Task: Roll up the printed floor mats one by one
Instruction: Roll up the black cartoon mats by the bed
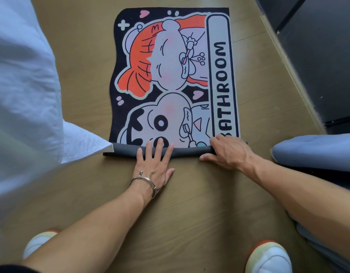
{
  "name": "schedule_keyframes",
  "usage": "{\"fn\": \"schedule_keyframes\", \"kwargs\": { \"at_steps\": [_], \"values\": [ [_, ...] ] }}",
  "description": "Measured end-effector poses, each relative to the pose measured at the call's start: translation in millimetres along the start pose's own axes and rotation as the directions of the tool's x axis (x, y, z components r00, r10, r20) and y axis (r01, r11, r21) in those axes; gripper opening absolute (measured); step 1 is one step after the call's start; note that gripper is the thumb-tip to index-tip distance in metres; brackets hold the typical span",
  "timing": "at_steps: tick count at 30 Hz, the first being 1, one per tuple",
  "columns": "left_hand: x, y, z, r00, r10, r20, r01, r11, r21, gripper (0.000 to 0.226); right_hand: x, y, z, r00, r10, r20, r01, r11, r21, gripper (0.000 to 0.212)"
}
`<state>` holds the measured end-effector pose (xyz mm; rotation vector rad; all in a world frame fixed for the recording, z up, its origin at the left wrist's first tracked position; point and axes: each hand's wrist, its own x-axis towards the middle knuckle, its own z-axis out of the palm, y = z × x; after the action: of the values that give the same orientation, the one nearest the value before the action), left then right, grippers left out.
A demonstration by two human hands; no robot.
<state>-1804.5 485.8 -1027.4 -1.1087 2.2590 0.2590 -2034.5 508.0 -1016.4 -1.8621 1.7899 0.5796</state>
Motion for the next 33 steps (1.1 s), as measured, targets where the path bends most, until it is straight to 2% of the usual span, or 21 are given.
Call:
{"fn": "schedule_keyframes", "kwargs": {
  "at_steps": [3,9,14,19,22,25,28,30,33],
  "values": [
    [0,0,-1,1.000,0.002,-0.004,-0.002,1.000,0.003,0.071,0,5,3,0.999,0.030,0.013,-0.030,1.000,-0.007,0.059],
    [-1,0,-3,1.000,0.007,0.004,-0.007,1.000,0.004,0.070,7,7,-9,0.984,0.030,0.175,-0.036,0.999,0.031,0.047],
    [-1,-1,-2,1.000,0.009,-0.006,-0.009,1.000,0.001,0.070,8,5,-14,0.978,0.014,0.207,-0.026,0.998,0.054,0.036],
    [0,0,-1,1.000,0.006,-0.005,-0.006,1.000,-0.001,0.070,4,8,-13,0.986,-0.027,0.165,0.008,0.994,0.113,0.024],
    [1,1,-1,1.000,0.002,0.001,-0.002,1.000,-0.003,0.070,5,5,-14,0.971,0.015,0.238,-0.033,0.997,0.071,0.019],
    [1,0,-2,1.000,0.005,0.006,-0.005,1.000,0.000,0.069,7,-6,-15,0.987,0.063,0.149,-0.058,0.998,-0.036,0.022],
    [2,-1,1,1.000,-0.001,-0.011,0.001,1.000,-0.001,0.069,-1,-15,2,0.996,0.026,-0.081,-0.036,0.991,-0.132,0.022],
    [3,0,3,1.000,-0.014,-0.020,0.014,1.000,-0.012,0.069,-7,-25,13,0.985,-0.027,-0.168,0.002,0.989,-0.148,0.035],
    [3,3,4,0.999,-0.032,-0.028,0.031,0.999,-0.020,0.068,-11,-53,20,0.983,-0.092,-0.158,0.078,0.992,-0.095,0.059]
  ]
}}
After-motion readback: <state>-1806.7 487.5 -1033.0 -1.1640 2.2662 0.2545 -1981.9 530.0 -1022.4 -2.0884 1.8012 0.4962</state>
